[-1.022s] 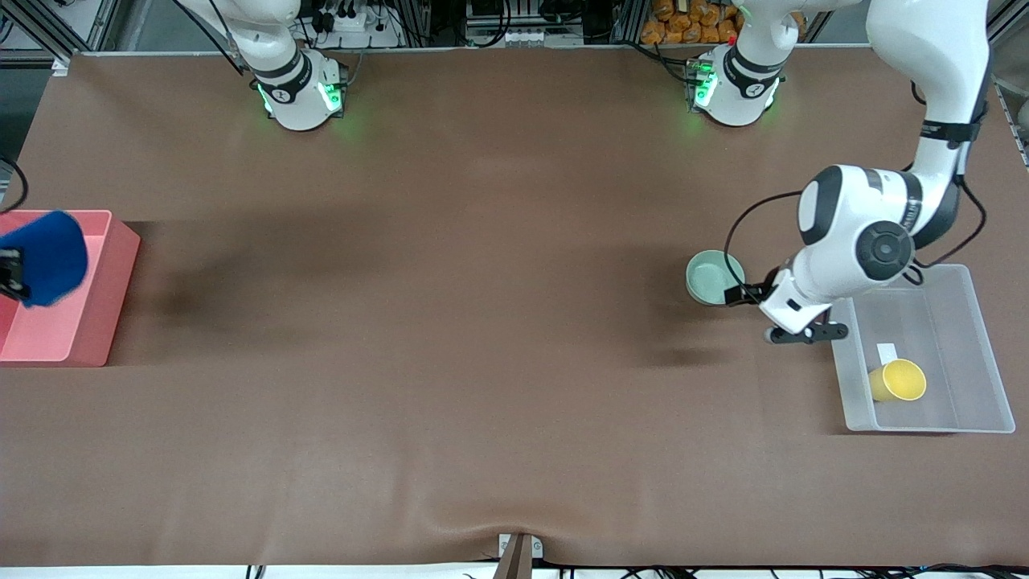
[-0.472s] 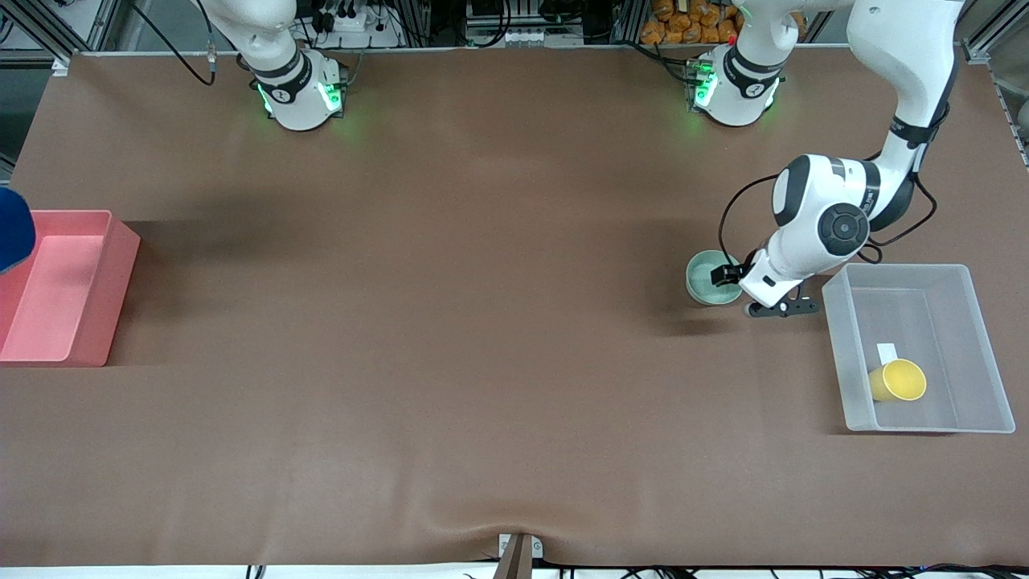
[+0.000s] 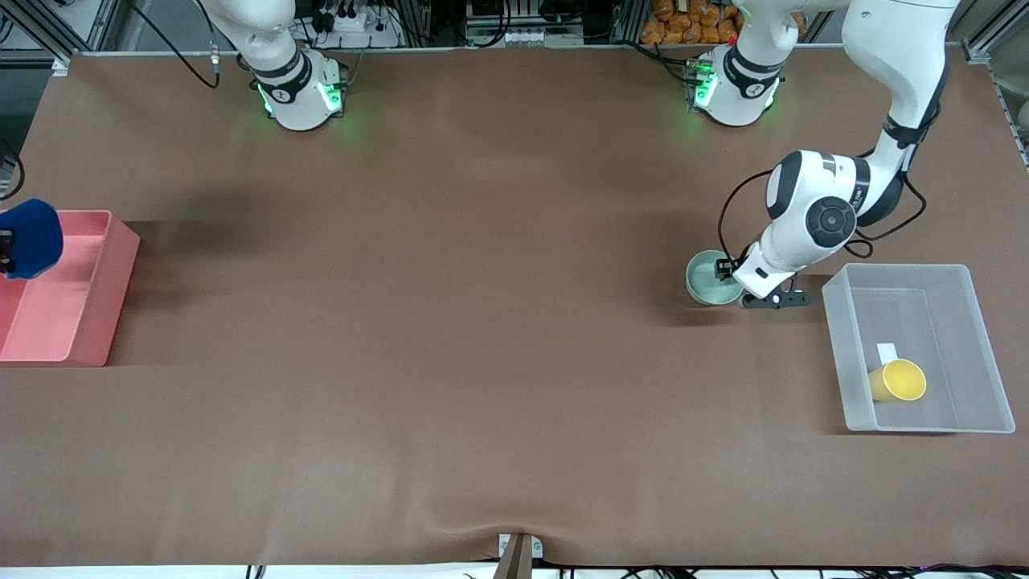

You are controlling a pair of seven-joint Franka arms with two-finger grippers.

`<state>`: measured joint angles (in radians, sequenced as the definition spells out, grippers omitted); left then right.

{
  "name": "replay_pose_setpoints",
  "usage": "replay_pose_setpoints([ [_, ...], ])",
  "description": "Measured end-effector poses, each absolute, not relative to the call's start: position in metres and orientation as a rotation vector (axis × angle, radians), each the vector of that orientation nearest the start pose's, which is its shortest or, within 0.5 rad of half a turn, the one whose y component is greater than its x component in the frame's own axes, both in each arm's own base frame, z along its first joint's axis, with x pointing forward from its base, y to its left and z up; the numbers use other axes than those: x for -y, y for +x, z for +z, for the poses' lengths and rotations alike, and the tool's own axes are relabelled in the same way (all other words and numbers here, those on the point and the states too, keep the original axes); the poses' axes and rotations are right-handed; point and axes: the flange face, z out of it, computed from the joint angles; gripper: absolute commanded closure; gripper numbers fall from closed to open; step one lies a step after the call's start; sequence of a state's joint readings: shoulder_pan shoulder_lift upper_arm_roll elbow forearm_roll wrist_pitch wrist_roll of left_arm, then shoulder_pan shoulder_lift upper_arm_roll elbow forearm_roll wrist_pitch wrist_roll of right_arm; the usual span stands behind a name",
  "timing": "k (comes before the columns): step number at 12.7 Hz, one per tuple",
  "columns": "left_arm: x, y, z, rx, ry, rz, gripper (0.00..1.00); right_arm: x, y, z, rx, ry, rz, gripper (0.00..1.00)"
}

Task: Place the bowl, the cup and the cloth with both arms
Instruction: 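Grasp the green bowl with the left gripper while the right gripper carries the cloth, then lower the bowl into the bin while the right gripper drops the cloth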

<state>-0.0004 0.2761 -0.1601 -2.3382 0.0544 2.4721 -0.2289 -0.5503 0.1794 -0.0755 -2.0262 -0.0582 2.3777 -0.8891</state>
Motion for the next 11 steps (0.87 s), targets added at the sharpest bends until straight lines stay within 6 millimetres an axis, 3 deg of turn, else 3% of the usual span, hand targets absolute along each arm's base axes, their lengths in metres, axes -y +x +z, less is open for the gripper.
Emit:
replay_pose_setpoints([
  [1, 0.082, 0.495, 0.207, 0.043, -3.120, 0.215, 0.97, 0.354, 0.485, 0.368, 0.492, -3.263, -0.144, 1.00],
  [4, 0.078, 0.497, 0.207, 0.056, -3.122, 0.206, 1.00, 0.365, 0.473, 0.339, 0.450, -3.251, -0.103, 1.00],
  [6, 0.071, 0.510, 0.221, 0.083, -3.125, 0.170, 1.00, 0.374, 0.465, 0.324, 0.416, -3.246, -0.081, 1.00],
  [9, 0.035, 0.551, 0.282, 0.125, -3.104, 0.241, 1.00, 0.385, 0.461, 0.303, 0.392, -3.262, -0.100, 1.00],
  [11, -0.010, 0.579, 0.339, 0.117, -3.106, 0.264, 1.00, 0.387, 0.458, 0.292, 0.383, -3.254, -0.082, 1.00],
])
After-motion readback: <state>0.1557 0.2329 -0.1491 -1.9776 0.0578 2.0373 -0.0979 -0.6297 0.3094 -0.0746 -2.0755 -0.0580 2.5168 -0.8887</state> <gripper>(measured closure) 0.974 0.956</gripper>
